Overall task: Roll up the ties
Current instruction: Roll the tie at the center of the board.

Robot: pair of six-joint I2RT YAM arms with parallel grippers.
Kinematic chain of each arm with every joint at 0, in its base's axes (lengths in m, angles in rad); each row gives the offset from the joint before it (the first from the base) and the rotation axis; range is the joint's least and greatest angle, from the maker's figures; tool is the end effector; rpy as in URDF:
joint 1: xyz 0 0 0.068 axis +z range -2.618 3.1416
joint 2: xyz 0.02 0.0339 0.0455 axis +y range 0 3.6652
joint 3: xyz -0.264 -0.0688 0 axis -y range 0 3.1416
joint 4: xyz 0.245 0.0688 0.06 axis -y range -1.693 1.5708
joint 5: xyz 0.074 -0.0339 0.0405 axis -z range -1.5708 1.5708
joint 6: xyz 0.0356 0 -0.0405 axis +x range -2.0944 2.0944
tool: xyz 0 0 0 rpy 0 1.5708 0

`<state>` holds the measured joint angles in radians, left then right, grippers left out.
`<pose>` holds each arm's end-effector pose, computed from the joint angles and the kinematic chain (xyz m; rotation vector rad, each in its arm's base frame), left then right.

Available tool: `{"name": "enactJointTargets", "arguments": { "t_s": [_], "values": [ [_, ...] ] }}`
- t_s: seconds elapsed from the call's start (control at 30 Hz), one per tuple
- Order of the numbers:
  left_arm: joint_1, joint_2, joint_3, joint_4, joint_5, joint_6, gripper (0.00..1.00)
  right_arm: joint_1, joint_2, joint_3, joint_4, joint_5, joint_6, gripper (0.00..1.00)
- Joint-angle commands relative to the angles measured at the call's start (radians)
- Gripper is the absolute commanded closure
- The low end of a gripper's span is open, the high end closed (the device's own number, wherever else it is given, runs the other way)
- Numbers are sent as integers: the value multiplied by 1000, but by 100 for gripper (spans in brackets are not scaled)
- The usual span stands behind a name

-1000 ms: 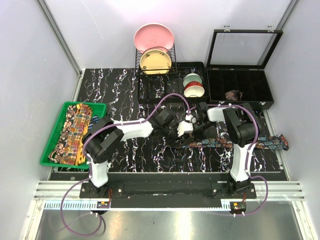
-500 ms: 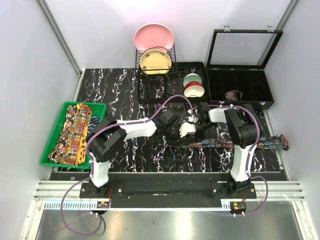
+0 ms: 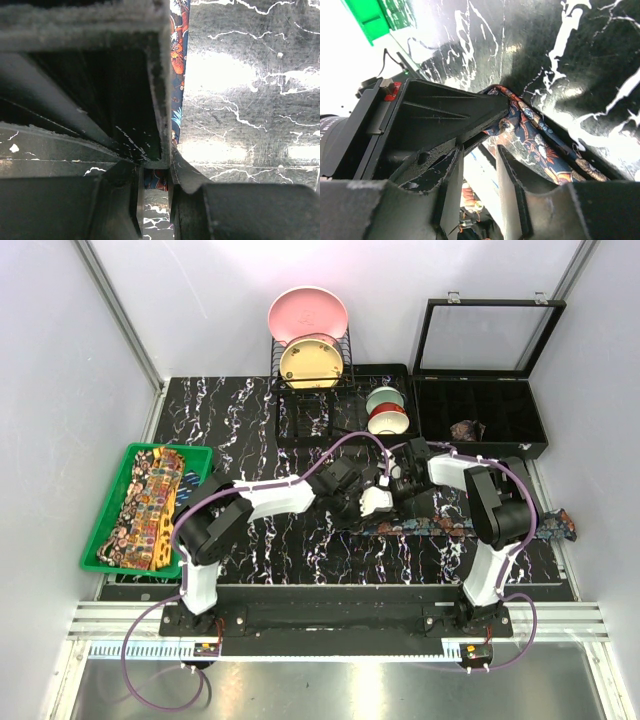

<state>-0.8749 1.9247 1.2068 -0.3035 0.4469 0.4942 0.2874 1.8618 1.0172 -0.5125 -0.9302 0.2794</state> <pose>0.2388 -0.3099 0.1547 1.7708 1.9065 -0.7179 0.3021 0.1191 0.1299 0.1581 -2.7338 -1.3994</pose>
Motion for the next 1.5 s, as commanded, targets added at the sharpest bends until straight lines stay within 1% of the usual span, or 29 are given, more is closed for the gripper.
{"name": "enactJointTargets", "arguments": {
  "t_s": [0.0, 0.2, 0.27, 0.4, 0.43, 0.47, 0.6, 0.67, 0.8, 0.97, 1.1, 1.23, 1.33, 1.37, 1.43, 1.47],
  "values": [
    [-9, 56, -39, -131, -62, 32, 83, 35, 32, -14, 167, -71, 67, 62],
    [-3, 45, -52, -135, -28, 47, 83, 58, 86, -32, 281, -82, 109, 65],
    [1, 43, -59, -132, -22, 46, 83, 62, 99, -43, 314, -97, 150, 66],
    [10, 40, -66, -129, 2, 43, 83, 62, 108, -106, 474, -108, 230, 67],
    [10, 37, -70, -129, 6, 44, 83, 64, 111, -109, 491, -114, 244, 67],
    [11, 36, -73, -122, 4, 43, 83, 64, 115, -112, 500, -114, 268, 68],
    [13, 34, -75, -120, 12, 44, 83, 64, 116, -126, 505, -116, 279, 70],
    [14, 33, -76, -118, 12, 41, 83, 62, 109, -137, 539, -111, 299, 72],
    [20, 36, -72, -118, 16, 35, 83, 55, 99, -166, 554, -104, 314, 78],
    [22, 36, -72, -118, 21, 38, 83, 42, 82, -184, 594, -99, 360, 76],
    [25, 31, -75, -115, 21, 38, 83, 6, 88, -218, 631, -110, 392, 78],
    [24, 42, -72, -117, 24, 37, 83, -10, 73, -223, 640, -110, 403, 85],
    [25, 42, -73, -114, 24, 37, 82, -8, 50, -236, 658, -113, 420, 81],
    [25, 43, -73, -114, 24, 38, 83, -7, 51, -241, 681, -122, 425, 74],
    [25, 43, -73, -112, 23, 35, 83, -5, 53, -243, 692, -128, 425, 70],
    [27, 45, -73, -112, 22, 37, 83, -2, 53, -247, 712, -125, 431, 69]
  ]
}}
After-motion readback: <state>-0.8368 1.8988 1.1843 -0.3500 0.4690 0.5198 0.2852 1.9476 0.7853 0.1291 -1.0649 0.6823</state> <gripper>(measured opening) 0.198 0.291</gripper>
